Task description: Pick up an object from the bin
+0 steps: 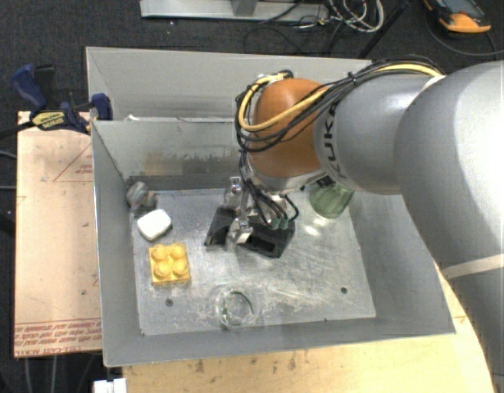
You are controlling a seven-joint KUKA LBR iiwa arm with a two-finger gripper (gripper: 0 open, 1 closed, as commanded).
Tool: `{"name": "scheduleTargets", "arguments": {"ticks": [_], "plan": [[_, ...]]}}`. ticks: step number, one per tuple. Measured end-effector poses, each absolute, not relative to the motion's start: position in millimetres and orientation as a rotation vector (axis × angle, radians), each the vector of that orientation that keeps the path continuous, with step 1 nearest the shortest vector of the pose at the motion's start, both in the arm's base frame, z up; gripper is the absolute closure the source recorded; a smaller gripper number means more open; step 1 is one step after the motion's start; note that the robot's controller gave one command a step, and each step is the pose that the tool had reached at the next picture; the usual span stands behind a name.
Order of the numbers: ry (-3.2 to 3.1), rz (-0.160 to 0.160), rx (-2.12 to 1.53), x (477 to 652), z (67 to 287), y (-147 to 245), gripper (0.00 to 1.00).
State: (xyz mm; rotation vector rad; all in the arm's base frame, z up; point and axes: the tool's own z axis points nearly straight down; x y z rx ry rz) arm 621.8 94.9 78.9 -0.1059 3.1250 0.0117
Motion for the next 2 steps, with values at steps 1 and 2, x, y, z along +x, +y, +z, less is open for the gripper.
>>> {"name": "scheduleTargets", "arguments": {"ticks": [1, 2], "plan": [[3.125, 0.012, -0.106, 621.8, 79, 95, 1.0], [3.141, 0.001, -0.138, 632.5, 196, 121, 1.0]]}}
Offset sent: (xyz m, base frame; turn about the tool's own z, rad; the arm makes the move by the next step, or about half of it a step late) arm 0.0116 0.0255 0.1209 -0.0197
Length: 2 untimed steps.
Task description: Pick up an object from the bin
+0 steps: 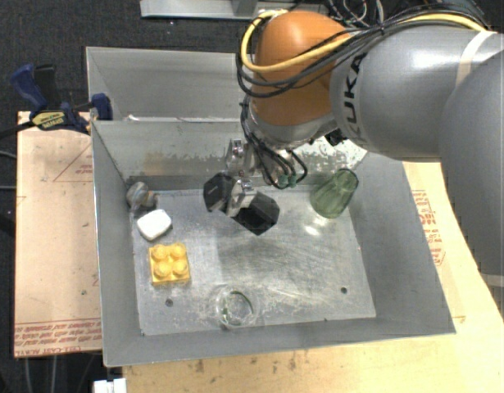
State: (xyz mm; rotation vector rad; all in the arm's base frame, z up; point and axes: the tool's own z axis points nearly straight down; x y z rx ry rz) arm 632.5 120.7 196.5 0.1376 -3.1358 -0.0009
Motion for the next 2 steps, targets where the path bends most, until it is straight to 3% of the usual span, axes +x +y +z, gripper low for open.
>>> {"name": "scheduleTargets", "arguments": {"ticks": [1, 2], "plan": [[-3.135, -0.001, 0.137, 632.4, 196, 121, 1.0], [-3.117, 0.0, 0.28, 633.9, 221, 119, 1.0]]}}
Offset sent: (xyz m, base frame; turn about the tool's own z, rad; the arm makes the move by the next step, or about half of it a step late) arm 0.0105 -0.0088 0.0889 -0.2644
